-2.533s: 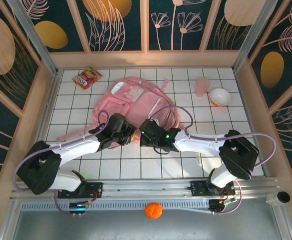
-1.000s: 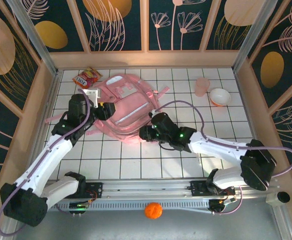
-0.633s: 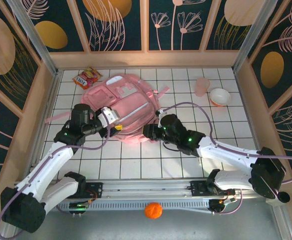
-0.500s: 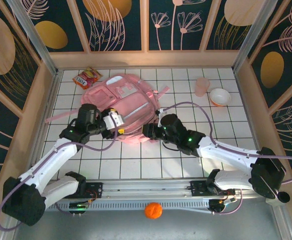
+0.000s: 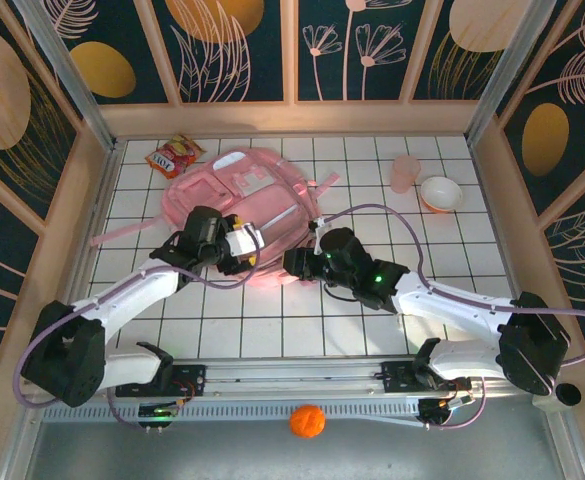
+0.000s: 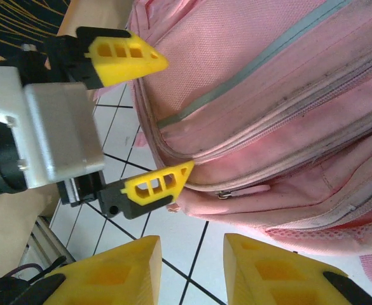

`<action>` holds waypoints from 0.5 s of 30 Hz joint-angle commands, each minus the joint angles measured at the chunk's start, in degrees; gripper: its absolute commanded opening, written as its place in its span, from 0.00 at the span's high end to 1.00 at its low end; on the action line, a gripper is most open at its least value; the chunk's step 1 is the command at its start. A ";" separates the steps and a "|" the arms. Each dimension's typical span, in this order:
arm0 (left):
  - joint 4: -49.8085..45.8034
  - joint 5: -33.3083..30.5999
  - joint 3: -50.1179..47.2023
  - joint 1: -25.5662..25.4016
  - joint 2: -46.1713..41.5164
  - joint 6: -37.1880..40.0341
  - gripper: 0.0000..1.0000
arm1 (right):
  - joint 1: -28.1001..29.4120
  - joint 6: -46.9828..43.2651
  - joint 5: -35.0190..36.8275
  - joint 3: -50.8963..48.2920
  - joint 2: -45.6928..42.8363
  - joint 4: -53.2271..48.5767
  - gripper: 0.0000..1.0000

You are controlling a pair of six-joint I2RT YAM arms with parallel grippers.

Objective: Pack the student bag

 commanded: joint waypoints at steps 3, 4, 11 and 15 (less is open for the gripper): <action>-0.01 3.11 2.54 -0.27 2.66 -1.95 0.13 | 0.04 -0.29 -0.37 -0.08 -0.13 1.82 0.68; -0.13 2.83 2.87 -0.29 3.37 -2.25 0.13 | 0.03 -0.15 -0.40 -0.23 -0.31 1.87 0.68; 0.86 -1.01 5.47 -0.60 8.16 -4.49 0.20 | 0.02 0.19 0.30 -1.38 -1.85 1.91 0.68; -1.32 -1.45 8.64 -0.66 8.96 -6.46 0.57 | -0.06 0.27 1.26 -2.24 -2.64 1.37 0.68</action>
